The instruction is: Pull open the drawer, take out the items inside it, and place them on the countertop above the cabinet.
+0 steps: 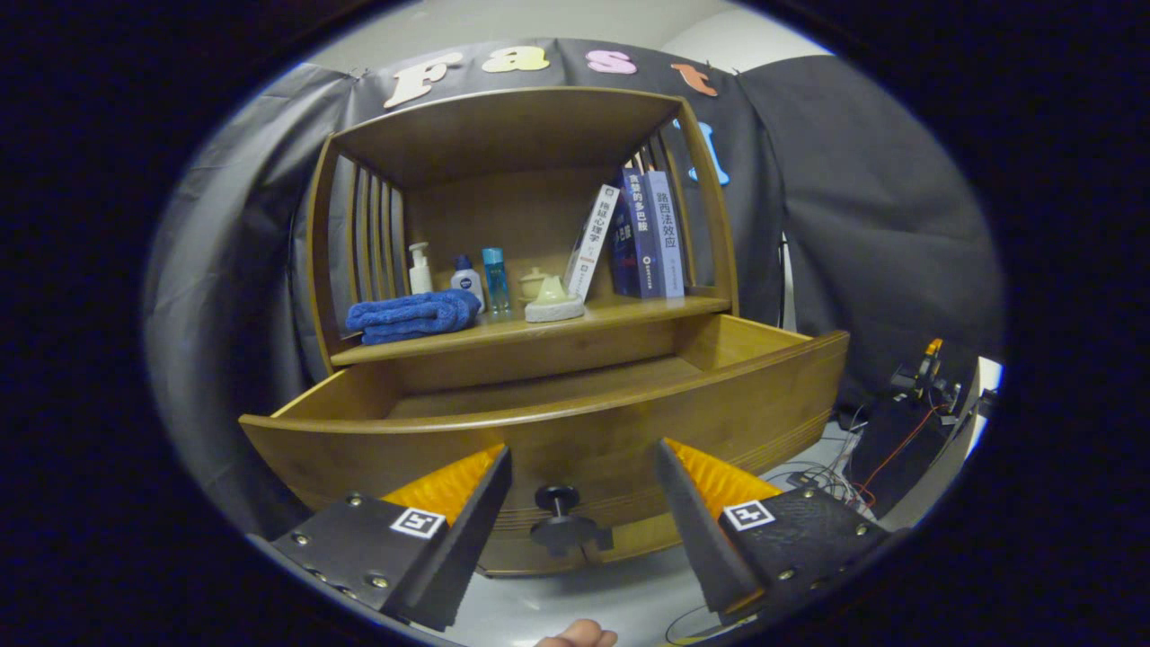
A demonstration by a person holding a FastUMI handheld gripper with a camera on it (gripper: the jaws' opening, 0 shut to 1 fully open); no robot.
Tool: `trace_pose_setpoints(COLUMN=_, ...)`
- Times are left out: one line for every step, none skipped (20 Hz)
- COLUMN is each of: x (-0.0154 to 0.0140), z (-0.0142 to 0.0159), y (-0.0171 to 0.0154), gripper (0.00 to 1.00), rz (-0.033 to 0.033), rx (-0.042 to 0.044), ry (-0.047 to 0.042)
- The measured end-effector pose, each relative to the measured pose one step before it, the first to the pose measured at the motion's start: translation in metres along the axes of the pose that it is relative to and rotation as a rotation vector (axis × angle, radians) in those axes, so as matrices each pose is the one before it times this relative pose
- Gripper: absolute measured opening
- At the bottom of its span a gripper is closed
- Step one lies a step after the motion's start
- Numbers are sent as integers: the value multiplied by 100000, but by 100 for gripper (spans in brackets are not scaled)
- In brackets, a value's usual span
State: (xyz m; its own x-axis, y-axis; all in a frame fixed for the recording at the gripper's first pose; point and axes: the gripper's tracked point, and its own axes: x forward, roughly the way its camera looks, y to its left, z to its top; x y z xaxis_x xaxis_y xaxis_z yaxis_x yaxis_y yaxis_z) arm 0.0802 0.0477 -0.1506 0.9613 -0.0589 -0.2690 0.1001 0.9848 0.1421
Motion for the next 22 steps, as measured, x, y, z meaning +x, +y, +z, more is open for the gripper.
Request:
trace_pose_setpoints(x=341, z=187, y=185, gripper=97, rz=458, rx=954, ry=-487)
trace_pose_setpoints(x=425, z=438, y=161, gripper=97, rz=275, rx=902, ry=-1130)
trace_pose_setpoints(x=383, z=264, y=223, gripper=97, rz=374, rx=414, ry=-912)
trace_pose_setpoints(x=495, z=-185, y=100, gripper=97, rz=-142, rx=-485, ry=1394)
trace_pose_setpoints(x=676, z=443, y=80, gripper=97, rz=-107, rx=839, ry=-1075)
trace_pose_setpoints(x=756, z=-232, y=46, gripper=97, rz=-157, rx=-457, ry=1283)
trace_pose_setpoints(x=129, z=141, y=-38, gripper=97, rz=-222, rx=477, ry=-272)
trace_pose_setpoints(x=381, z=102, y=109, gripper=97, rz=4, rx=1031, ry=49)
trace_pose_setpoints(x=538, z=-218, y=175, gripper=97, rz=290, rx=1259, ry=524)
trace_pose_setpoints(x=520, z=153, y=-61, gripper=97, rz=-68, rx=1407, ry=-292)
trace_pose_setpoints(x=565, z=42, y=-215, gripper=97, rz=-503, rx=1083, ry=-204)
trace_pose_setpoints(x=745, z=185, y=-156, gripper=97, rz=-118, rx=1480, ry=-876)
trace_pose_setpoints(x=338, z=-241, y=399, gripper=97, rz=898, rx=893, ry=492)
trace_pose_setpoints(x=701, z=38, y=316, gripper=97, rz=612, rx=581, ry=-139)
trace_pose_setpoints(x=740, z=133, y=102, gripper=97, rz=356, rx=-343, ry=65)
trace_pose_setpoints(x=735, z=72, y=221, gripper=97, rz=300, rx=-688, ry=323)
trace_pose_setpoints(x=700, z=49, y=278, gripper=97, rz=479, rx=-647, ry=211)
trace_pose_setpoints(x=726, z=16, y=297, gripper=97, rz=654, rx=-841, ry=961)
trace_pose_setpoints(x=619, z=143, y=84, gripper=97, rz=410, rx=-620, ry=163)
trace_pose_setpoints(x=755, z=151, y=106, gripper=97, rz=628, rx=-672, ry=581)
trace_pose_setpoints(x=447, z=22, y=78, gripper=97, rz=540, rx=-451, ry=359)
trace_pose_setpoints(x=558, z=132, y=141, gripper=97, rz=690, rx=296, ry=139)
